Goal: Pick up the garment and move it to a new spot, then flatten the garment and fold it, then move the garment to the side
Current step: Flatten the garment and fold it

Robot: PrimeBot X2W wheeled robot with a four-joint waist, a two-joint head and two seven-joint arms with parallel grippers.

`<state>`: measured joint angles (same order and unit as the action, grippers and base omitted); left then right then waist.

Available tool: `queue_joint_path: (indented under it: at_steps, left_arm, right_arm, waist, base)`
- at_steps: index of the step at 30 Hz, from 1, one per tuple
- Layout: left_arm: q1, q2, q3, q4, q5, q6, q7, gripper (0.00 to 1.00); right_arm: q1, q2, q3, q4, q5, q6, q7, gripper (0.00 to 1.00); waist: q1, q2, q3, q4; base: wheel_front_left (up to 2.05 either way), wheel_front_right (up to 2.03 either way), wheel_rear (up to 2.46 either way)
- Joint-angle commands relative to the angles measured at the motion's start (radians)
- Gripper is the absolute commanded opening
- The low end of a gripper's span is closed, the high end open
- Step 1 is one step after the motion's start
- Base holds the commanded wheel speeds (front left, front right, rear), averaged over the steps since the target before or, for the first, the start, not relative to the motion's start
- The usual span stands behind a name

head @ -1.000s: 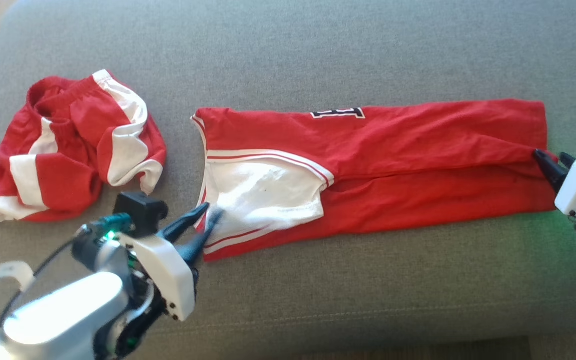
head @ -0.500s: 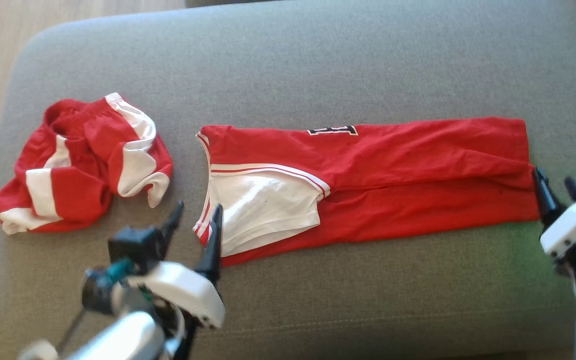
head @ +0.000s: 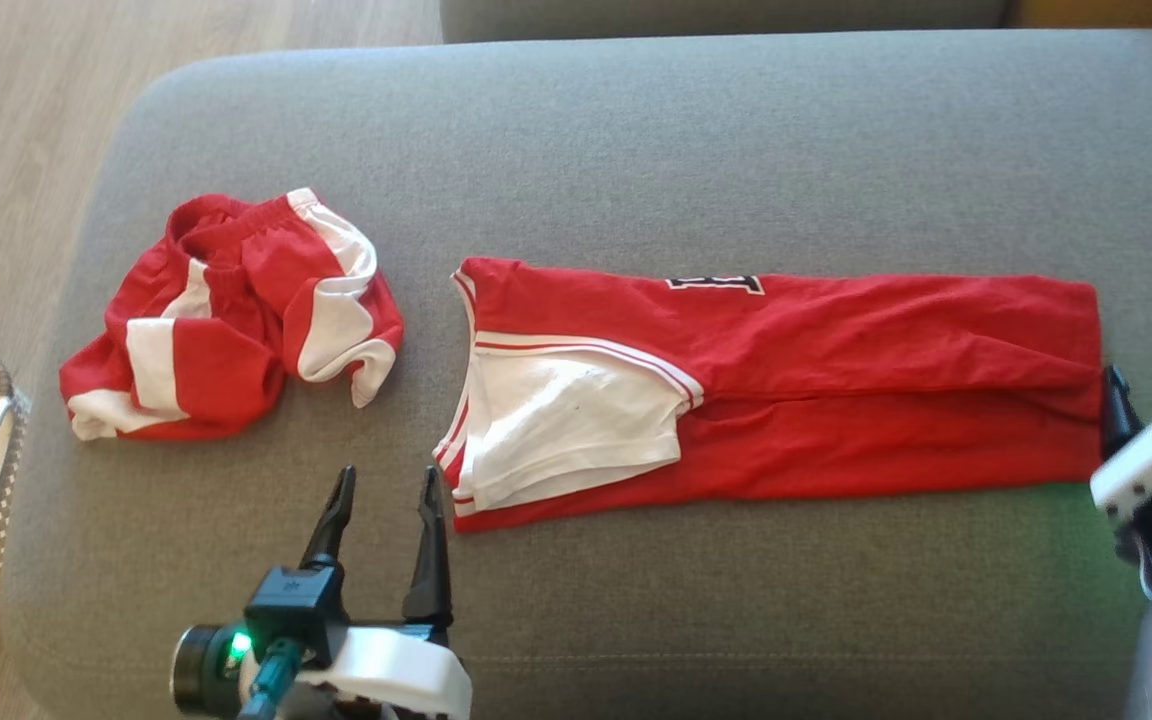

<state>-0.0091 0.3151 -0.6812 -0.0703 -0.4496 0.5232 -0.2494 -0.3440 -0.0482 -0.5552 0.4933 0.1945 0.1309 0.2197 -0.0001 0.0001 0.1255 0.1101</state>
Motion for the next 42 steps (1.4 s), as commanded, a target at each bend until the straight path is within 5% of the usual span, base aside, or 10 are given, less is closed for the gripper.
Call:
queue_joint_path:
  at_steps: [1, 11, 19, 20, 22, 25, 31, 42]
  left_arm:
    - [-0.02, -0.016, 0.06, -0.023, 0.03, -0.023, -0.012, 1.0]
    - [0.003, -0.107, 0.12, 0.025, 0.119, -0.132, -0.012, 1.0]
    - [0.002, -0.149, 0.16, 0.04, 0.155, -0.184, -0.012, 1.0]
    - [0.002, -0.154, 0.166, 0.042, 0.159, -0.19, -0.012, 1.0]
    - [0.004, -0.163, 0.178, 0.045, 0.169, -0.2, -0.012, 1.0]
    - [0.007, -0.175, 0.192, 0.051, 0.185, -0.212, -0.012, 1.0]
    - [0.02, -0.192, 0.224, 0.06, 0.217, -0.217, -0.012, 1.0]
    - [0.058, -0.206, 0.274, 0.066, 0.254, -0.24, -0.012, 1.0]
  right_arm:
    - [-0.097, -0.005, 0.001, 0.014, -0.065, 0.0, 0.003, 1.0]
    - [-0.251, -0.01, -0.167, 0.254, -0.395, 0.0, 0.057, 1.0]
    - [-0.299, -0.005, -0.238, 0.357, -0.497, 0.0, 0.089, 1.0]
    - [-0.307, -0.005, -0.242, 0.373, -0.501, 0.0, 0.093, 0.95]
    - [-0.32, -0.004, -0.249, 0.409, -0.503, 0.0, 0.112, 0.7]
    - [-0.334, -0.003, -0.244, 0.46, -0.501, 0.0, 0.142, 0.0]
    - [-0.349, -0.014, -0.233, 0.462, -0.488, 0.0, 0.096, 0.0]
    - [-0.344, -0.145, -0.129, 0.34, -0.484, 0.0, -0.003, 0.0]
  waist:
    - [0.0001, -0.0001, 0.007, 0.005]
    - [0.0001, -0.0001, 0.025, 0.009]
    - [0.0001, -0.0001, 0.033, -0.001]
    - [0.0001, -0.0001, 0.034, -0.003]
    - [0.0001, -0.0001, 0.037, -0.004]
    - [0.0001, -0.0001, 0.037, -0.005]
    - [0.0001, -0.0001, 0.026, -0.012]
    - [0.0001, -0.0001, -0.004, -0.056]
  base:
    - [0.0, 0.0, 0.0]
    - [0.0, 0.0, 0.0]
    - [0.0, 0.0, 0.0]
    - [0.0, 0.0, 0.0]
    - [0.0, 0.0, 0.0]
    - [0.0, 0.0, 0.0]
    - [0.0, 0.0, 0.0]
    - [0.0, 0.0, 0.0]
